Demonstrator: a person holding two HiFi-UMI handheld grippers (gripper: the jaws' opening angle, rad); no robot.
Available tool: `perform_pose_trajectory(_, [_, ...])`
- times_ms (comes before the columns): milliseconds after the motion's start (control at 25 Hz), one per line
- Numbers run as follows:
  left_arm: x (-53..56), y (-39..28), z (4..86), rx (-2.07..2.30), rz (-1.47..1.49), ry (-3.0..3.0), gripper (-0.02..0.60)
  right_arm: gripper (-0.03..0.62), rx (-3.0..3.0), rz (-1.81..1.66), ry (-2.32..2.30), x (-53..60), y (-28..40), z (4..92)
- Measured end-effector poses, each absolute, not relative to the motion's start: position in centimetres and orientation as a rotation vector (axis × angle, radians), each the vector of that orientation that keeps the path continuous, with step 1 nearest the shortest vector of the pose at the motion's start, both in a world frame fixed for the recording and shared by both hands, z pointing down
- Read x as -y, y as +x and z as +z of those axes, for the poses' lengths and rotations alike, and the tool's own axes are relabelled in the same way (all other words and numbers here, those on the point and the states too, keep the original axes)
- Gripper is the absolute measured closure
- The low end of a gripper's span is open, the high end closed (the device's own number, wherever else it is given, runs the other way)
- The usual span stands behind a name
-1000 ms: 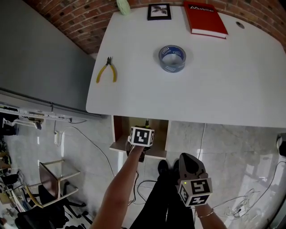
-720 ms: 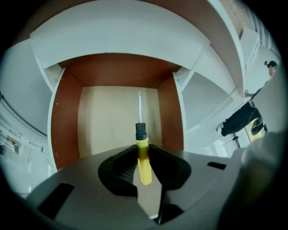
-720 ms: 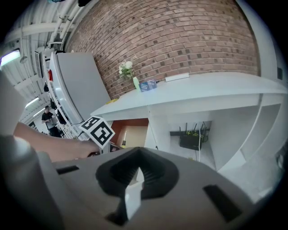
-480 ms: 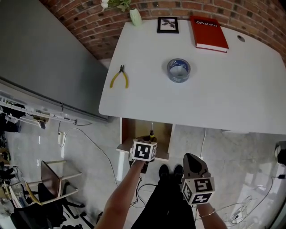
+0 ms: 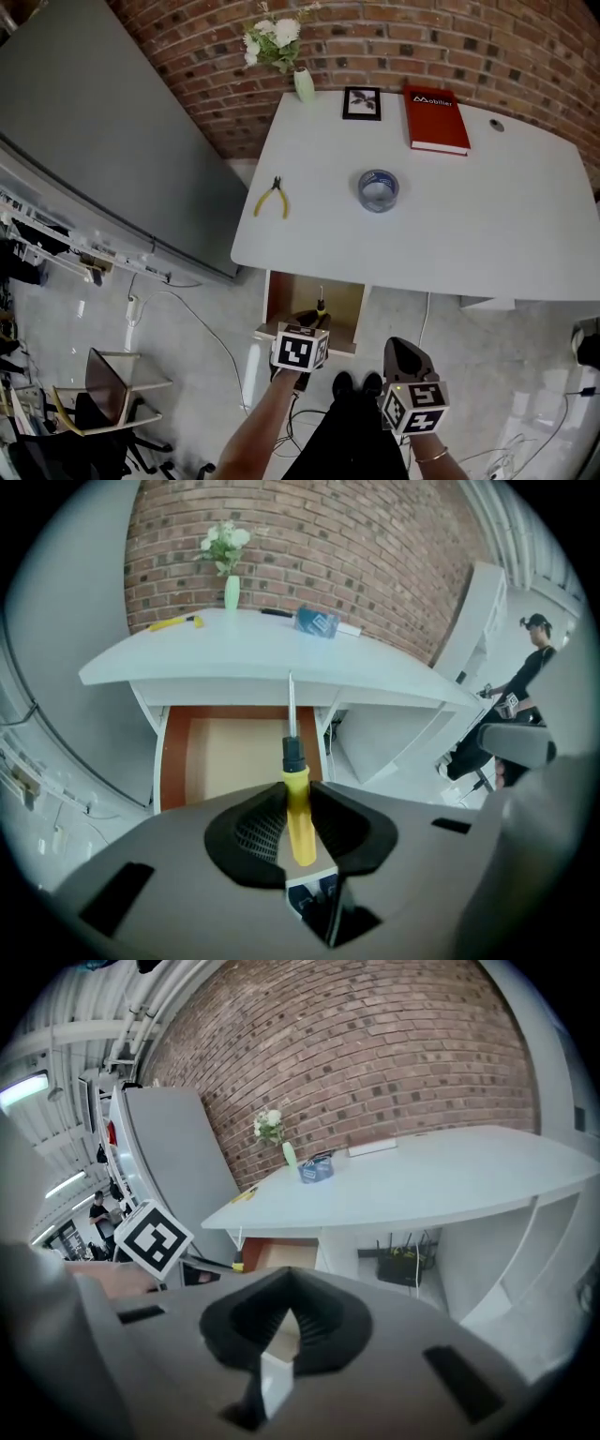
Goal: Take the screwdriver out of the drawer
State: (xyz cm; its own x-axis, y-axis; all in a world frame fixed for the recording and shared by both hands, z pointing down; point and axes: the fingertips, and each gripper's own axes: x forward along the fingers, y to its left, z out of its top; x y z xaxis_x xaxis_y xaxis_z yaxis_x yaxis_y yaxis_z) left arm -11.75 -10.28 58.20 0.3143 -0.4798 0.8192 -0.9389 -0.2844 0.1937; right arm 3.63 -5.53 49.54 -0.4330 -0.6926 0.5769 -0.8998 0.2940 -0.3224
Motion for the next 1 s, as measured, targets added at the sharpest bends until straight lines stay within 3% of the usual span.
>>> perform_pose_trajectory(1000, [8.3, -10.9, 40.6, 1.451, 0.675, 2.214, 0.509, 0.592, 2.371, 0.692, 1.445, 6.5, 2.8, 39.9])
